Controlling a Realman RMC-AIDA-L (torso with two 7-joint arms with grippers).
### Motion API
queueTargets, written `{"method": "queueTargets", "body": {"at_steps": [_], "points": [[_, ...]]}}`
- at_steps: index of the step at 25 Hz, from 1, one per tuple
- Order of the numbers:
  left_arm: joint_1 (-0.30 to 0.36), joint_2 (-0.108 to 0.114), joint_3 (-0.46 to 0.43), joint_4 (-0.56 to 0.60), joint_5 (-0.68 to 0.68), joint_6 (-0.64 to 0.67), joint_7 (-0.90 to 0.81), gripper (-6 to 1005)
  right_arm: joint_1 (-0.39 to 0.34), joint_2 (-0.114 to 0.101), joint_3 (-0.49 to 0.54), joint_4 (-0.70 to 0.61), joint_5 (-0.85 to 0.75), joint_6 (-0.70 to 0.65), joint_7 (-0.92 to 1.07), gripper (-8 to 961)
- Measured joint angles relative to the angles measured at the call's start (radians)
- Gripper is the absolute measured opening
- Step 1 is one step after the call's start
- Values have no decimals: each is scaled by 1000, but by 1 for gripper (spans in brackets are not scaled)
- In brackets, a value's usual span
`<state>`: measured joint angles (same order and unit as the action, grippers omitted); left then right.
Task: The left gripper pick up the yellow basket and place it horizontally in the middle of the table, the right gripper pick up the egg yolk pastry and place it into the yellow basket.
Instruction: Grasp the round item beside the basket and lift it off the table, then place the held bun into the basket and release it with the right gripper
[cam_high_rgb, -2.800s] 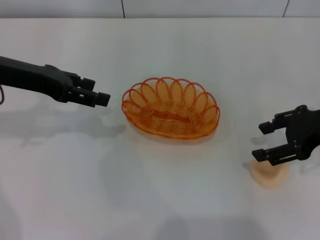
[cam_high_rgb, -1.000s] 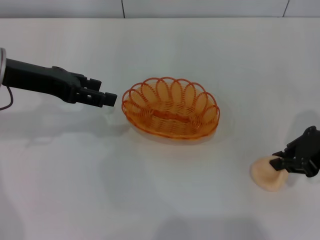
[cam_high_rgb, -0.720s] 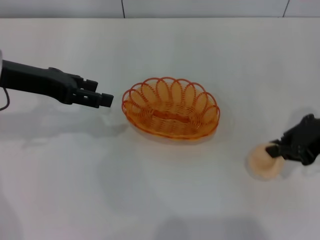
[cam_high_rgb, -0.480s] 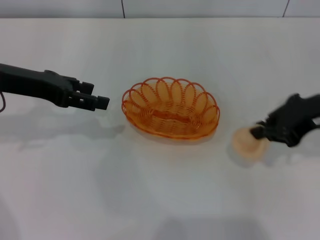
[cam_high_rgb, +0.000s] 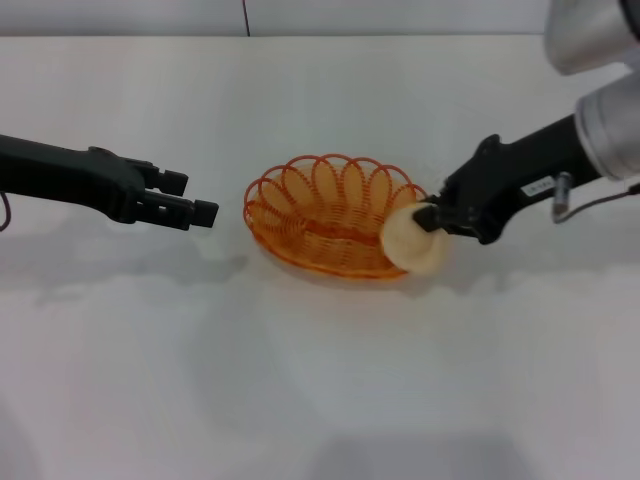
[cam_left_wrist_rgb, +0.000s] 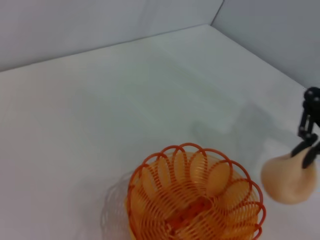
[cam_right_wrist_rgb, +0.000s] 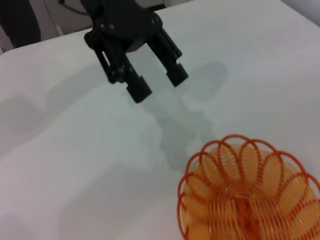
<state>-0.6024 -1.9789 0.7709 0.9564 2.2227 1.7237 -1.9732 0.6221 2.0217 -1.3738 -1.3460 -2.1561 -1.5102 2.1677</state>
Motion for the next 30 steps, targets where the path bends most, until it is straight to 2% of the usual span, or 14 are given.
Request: {"method": "queueTargets", "body": {"at_steps": [9,18,30], "points": [[7,-5,2,-3,-1,-2,-1,787,18,1,-75,36,34,155,-12,37],[7,-8,2,-4,-5,-4,-1,787,20,0,-140,48,65,224,-48,37],[9,-14,0,-4,-6,-4,-2,787,12,1,-161,61,71,283,-69,36]]}}
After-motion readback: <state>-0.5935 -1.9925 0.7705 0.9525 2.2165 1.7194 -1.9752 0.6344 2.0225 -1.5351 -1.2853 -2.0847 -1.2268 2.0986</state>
